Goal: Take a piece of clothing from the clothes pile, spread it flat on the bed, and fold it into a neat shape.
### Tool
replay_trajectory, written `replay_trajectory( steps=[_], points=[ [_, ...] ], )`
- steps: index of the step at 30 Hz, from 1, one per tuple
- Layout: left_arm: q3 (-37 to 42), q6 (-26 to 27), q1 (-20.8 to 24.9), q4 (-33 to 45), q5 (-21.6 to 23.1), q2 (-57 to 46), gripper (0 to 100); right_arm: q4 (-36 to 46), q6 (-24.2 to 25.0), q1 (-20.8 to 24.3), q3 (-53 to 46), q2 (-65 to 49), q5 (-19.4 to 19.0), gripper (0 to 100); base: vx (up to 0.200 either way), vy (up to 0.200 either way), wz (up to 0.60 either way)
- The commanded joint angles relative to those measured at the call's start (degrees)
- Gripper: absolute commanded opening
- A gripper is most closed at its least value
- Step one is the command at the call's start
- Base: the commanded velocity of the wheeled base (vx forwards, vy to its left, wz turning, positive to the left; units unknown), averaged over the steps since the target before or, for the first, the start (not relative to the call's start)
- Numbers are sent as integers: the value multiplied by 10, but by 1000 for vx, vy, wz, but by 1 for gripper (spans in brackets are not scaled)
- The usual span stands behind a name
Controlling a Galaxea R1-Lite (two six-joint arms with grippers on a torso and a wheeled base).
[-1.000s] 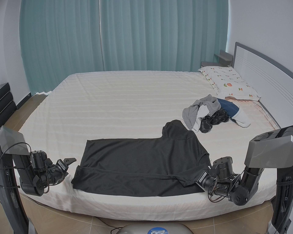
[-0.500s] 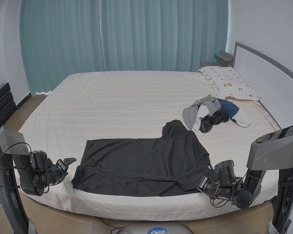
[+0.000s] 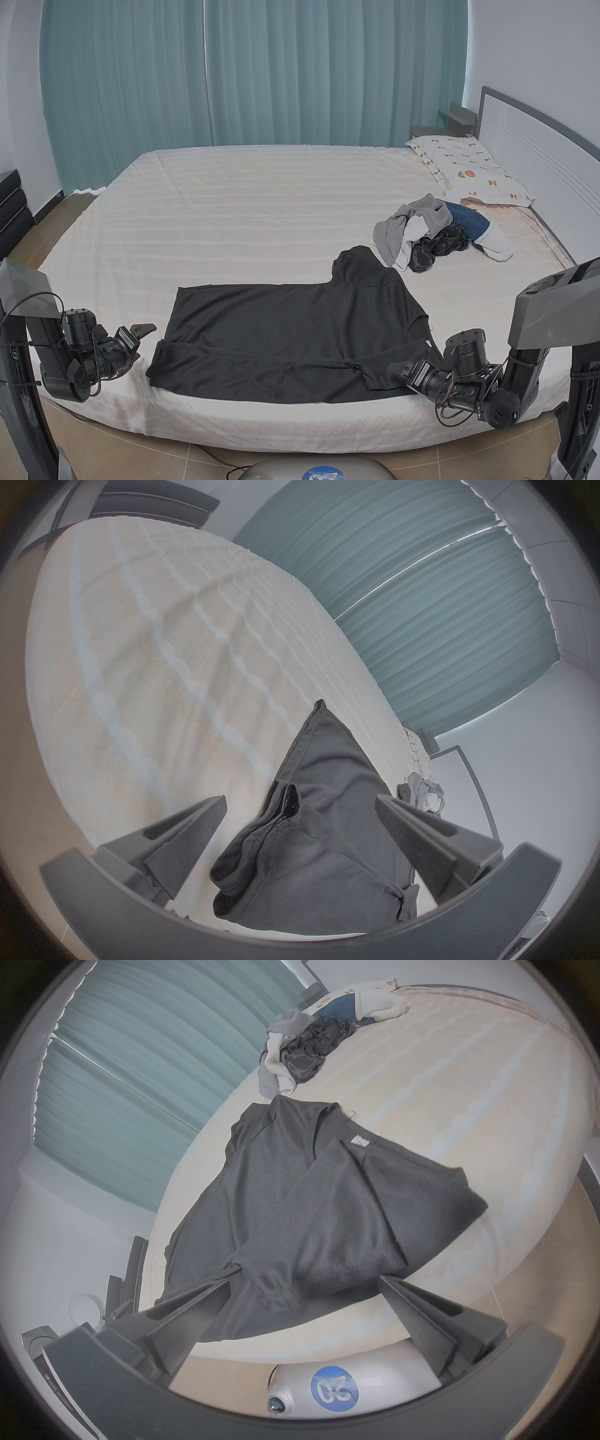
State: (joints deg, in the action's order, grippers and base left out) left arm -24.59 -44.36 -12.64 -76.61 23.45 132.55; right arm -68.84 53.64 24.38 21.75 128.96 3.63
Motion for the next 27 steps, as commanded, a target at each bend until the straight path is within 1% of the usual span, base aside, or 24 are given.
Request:
replay_trajectory(
  steps=[1, 8, 17, 18, 27],
  points=[
    [0, 0, 0, 0, 0, 1, 100, -1, -5, -44, 15, -1, -5, 100, 0, 0, 0],
    [0, 0, 0, 0, 0, 1, 100, -2, -6, -71, 40, 38, -7, 100, 0, 0, 0],
    [0, 0, 0, 0, 0, 1, 100, -14, -7, -68, 54, 64, -17, 100, 0, 0, 0],
    [0, 0, 0, 0, 0, 1, 100, -14, -7, -68, 53, 64, -17, 0, 0, 0, 0],
    [0, -1, 0, 0, 0, 1, 100, -24, -6, -70, 31, 56, -16, 0, 0, 0, 0]
  ],
)
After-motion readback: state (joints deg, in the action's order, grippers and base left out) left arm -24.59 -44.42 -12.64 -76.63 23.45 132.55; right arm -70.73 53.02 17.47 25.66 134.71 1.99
